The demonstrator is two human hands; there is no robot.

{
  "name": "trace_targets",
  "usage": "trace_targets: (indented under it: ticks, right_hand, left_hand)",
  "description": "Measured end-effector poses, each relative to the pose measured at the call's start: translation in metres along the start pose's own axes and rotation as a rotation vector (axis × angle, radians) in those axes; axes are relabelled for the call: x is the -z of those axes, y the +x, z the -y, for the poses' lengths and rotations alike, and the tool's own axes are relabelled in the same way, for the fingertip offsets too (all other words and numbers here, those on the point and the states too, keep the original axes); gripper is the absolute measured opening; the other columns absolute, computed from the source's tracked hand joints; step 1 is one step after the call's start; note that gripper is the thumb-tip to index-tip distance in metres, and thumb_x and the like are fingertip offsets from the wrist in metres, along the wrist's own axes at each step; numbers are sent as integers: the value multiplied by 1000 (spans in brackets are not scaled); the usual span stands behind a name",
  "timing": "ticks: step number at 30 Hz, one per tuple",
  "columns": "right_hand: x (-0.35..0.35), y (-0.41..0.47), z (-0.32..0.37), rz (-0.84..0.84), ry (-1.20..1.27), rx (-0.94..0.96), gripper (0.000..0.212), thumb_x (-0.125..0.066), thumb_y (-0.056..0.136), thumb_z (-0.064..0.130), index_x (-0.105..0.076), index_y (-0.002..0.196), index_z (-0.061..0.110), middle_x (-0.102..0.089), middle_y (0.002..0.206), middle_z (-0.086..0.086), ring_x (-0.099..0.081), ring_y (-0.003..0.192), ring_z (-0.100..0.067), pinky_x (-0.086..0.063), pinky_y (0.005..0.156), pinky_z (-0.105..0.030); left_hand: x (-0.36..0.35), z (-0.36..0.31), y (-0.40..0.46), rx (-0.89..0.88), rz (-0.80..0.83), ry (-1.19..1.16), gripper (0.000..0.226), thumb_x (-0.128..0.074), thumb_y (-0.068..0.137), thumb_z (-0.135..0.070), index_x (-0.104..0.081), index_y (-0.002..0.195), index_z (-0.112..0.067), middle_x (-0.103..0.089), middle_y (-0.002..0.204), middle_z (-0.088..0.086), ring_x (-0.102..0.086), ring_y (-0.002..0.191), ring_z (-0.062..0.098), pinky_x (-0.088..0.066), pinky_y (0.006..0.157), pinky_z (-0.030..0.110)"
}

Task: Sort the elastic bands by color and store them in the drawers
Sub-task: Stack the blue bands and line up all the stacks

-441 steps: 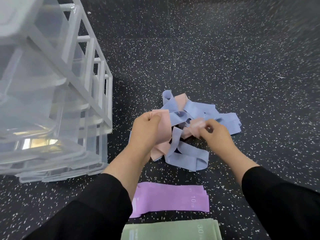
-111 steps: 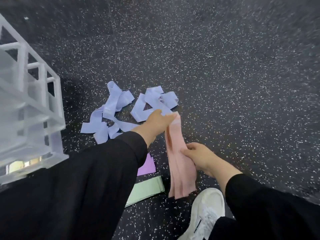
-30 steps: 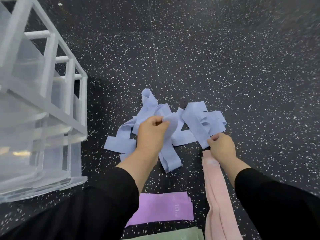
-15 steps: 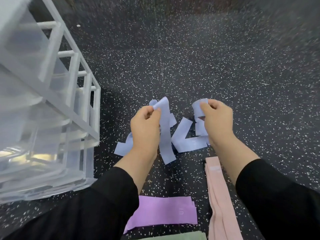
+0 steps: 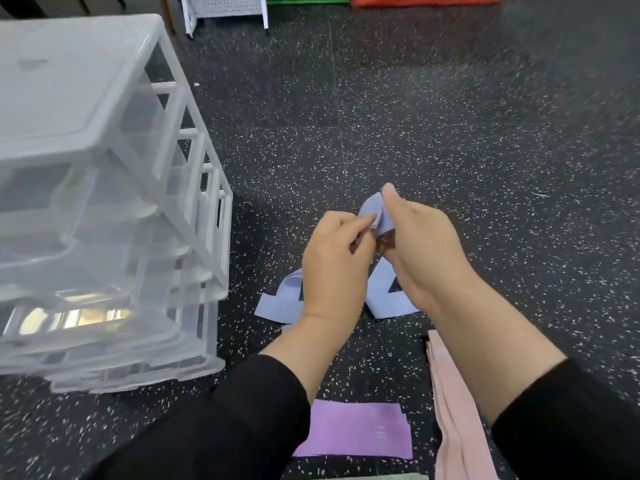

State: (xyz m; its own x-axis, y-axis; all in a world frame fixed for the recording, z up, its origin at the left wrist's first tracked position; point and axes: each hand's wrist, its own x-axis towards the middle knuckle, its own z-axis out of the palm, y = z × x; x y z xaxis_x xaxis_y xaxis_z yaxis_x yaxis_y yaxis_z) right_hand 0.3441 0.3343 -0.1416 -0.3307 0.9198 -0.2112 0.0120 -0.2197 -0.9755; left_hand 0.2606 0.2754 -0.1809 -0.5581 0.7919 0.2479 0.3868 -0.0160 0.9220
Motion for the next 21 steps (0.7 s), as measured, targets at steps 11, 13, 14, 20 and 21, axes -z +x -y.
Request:
trace_targets:
  ticks: [11,13,14,20,21]
  right_hand:
    - [7,7,5,252,-711,125,21,-55,97,17,-75,93,21,-65,66,6,-40,48,-1,-33,49,-20]
    - [8,9,15,277,-658,157,20,-56,98,14,-75,95,22,-60,58,20,-45,46,2,-32,46,-10]
    - [9,10,19,267,-611,176,20,-57,98,13,-75,95,21,-61,59,21,-47,49,3,-35,50,-10]
    - [22,19,21,104,-307,125,21,-58,92,11,-78,88,15,-70,92,-27,-60,78,-27,-54,79,-62]
    - [28,21,17,57,-229,88,23,-56,93,7,-78,88,12,-72,91,-23,-64,81,-28,-54,85,-62]
  left_hand:
    - [39,39,9,133,332,-60,47,-63,95,-35,-47,139,-33,-57,138,-13,-52,127,0,-44,109,31]
    - [40,42,15,154,471,0,47,-61,87,-51,-60,124,-21,-69,118,0,-64,106,13,-50,100,49]
    - [40,45,17,179,501,-3,46,-62,85,-52,-64,116,-18,-71,109,7,-66,99,24,-52,95,55]
    - [56,77,9,445,709,-35,50,-77,80,-40,-64,104,2,-70,93,10,-60,83,16,-46,82,40]
    - [60,85,4,485,766,-7,51,-78,79,-39,-63,102,5,-69,92,8,-59,84,15,-45,82,39]
